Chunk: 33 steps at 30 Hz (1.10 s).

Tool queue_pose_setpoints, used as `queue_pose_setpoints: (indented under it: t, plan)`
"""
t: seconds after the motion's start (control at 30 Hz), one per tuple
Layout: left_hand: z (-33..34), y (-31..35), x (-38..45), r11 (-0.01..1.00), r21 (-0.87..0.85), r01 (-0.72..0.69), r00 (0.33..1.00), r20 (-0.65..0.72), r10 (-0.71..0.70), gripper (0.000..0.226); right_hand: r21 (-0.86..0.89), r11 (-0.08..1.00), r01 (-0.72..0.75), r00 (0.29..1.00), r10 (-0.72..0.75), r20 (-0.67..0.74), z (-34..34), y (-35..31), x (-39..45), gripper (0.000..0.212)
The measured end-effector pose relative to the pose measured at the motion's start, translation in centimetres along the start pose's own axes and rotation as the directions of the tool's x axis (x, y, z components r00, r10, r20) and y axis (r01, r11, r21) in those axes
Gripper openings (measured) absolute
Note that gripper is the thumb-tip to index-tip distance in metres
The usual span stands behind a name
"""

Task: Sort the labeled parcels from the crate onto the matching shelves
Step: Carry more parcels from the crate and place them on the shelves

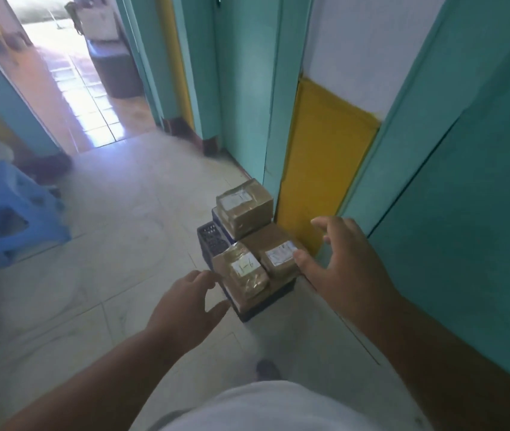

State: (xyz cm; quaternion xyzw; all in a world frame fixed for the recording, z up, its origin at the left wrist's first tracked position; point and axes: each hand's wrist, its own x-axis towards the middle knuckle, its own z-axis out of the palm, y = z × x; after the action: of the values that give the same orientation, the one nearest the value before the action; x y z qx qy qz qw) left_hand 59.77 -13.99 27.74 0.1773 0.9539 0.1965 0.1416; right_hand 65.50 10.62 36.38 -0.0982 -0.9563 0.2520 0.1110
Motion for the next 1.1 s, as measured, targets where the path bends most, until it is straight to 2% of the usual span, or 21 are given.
queue_pose_setpoints:
  t: [0.13, 0.27, 0.4, 0.53, 0.73, 0.87, 0.93, 1.0, 1.1]
  plan:
    - [-1.8, -3.0, 7.5, 1.0, 0.005, 0.003, 1.0, 0.023, -0.003, 0.051, -0.008, 1.0, -0.021, 1.0, 0.021, 0.009, 2.6, -0.7, 8.0, 0.054]
    - [-1.0, -4.6, 16.3, 0.998, -0.011, -0.064, 0.984, 0.163, 0.065, 0.047, -0.05, 0.991, -0.125, 0.992, 0.124, -0.023, 6.5, -0.1, 13.4, 0.051]
    - [1.4, -6.3, 25.5, 0.981, -0.052, -0.188, 0.916, 0.352, 0.194, 0.044, -0.078, 0.951, -0.299, 0.951, 0.291, -0.099, 11.4, 1.3, 16.8, 0.048]
    - [4.9, -7.8, 33.3, 0.969, -0.024, -0.245, 0.854, 0.468, 0.227, 0.048, -0.109, 0.886, -0.451, 0.893, 0.447, -0.054, 16.2, 3.7, 19.0, 0.051]
    - [14.9, -9.0, 40.6, 0.988, -0.002, -0.156, 0.778, 0.616, 0.125, 0.051, -0.148, 0.788, -0.597, 0.795, 0.607, 0.024, 24.3, 12.3, 20.6, 0.053]
    - [22.4, -8.6, 43.8, 0.999, -0.013, -0.047, 0.804, 0.593, 0.045, 0.054, -0.158, 0.747, -0.645, 0.752, 0.658, 0.043, 30.5, 19.5, 21.6, 0.053]
    - [24.9, -8.2, 44.6, 0.996, -0.054, 0.069, 0.819, 0.573, -0.025, 0.054, -0.171, 0.728, -0.664, 0.731, 0.68, 0.058, 33.3, 22.8, 22.1, 0.054]
    - [26.7, -7.8, 44.8, 0.98, -0.1, 0.174, 0.82, 0.566, -0.088, 0.052, -0.177, 0.715, -0.676, 0.711, 0.697, 0.096, 36.0, 25.8, 22.7, 0.059]
    - [29.0, -7.3, 45.1, 0.967, -0.125, 0.221, 0.82, 0.561, -0.115, 0.048, -0.228, 0.678, -0.699, 0.65, 0.735, 0.193, 39.4, 29.7, 23.5, 0.074]
